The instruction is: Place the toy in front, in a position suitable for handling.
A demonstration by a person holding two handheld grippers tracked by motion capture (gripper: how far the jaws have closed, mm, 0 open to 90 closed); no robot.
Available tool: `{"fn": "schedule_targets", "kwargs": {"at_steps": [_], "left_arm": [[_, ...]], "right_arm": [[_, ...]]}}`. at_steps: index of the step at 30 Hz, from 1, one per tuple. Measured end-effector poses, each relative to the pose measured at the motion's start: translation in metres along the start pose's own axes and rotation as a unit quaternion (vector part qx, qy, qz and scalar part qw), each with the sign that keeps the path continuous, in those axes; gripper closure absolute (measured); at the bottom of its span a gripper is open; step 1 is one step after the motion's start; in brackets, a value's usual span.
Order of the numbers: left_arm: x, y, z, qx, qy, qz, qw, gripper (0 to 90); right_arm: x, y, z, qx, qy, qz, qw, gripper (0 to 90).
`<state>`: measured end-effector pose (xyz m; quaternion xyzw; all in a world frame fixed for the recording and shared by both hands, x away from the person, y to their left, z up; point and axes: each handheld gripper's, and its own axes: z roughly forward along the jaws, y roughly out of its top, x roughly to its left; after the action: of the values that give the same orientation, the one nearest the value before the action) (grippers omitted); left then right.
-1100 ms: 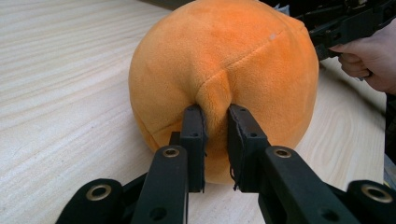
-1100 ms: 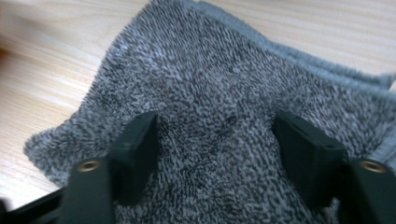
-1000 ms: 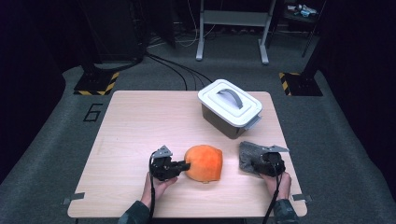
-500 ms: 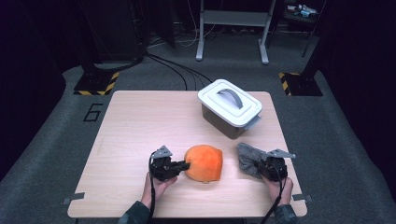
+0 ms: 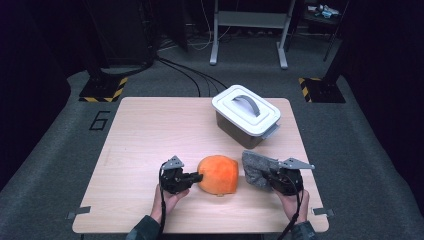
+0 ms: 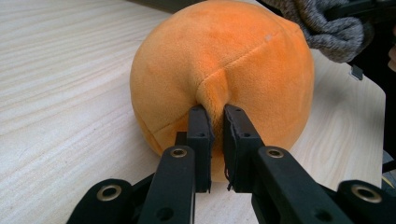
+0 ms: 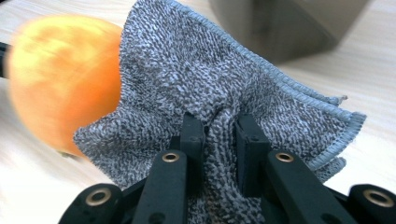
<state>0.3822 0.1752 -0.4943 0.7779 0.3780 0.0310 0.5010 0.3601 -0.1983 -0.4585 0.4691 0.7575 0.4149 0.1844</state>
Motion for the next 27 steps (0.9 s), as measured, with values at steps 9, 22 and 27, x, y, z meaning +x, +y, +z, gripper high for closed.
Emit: {"fn": "schedule_targets", "kwargs": {"at_steps": [9,22,27], "left_arm": [[-0.001,0.001,0.000,0.001,0.001,0.000,1.0000,82.0],[-0.003,0.003,0.001,0.001,0.004,-0.002,1.0000,82.4],[-0.004,0.003,0.002,0.000,0.006,-0.001,1.0000,82.6]], "right_arm": [[0.026,0.027,0.003,-0.009,0.030,-0.035,0.9989,75.9],[0.075,0.069,0.028,0.002,0.076,-0.093,0.9928,75.6],[0.087,0.076,0.040,0.008,0.088,-0.102,0.9908,75.5]]}}
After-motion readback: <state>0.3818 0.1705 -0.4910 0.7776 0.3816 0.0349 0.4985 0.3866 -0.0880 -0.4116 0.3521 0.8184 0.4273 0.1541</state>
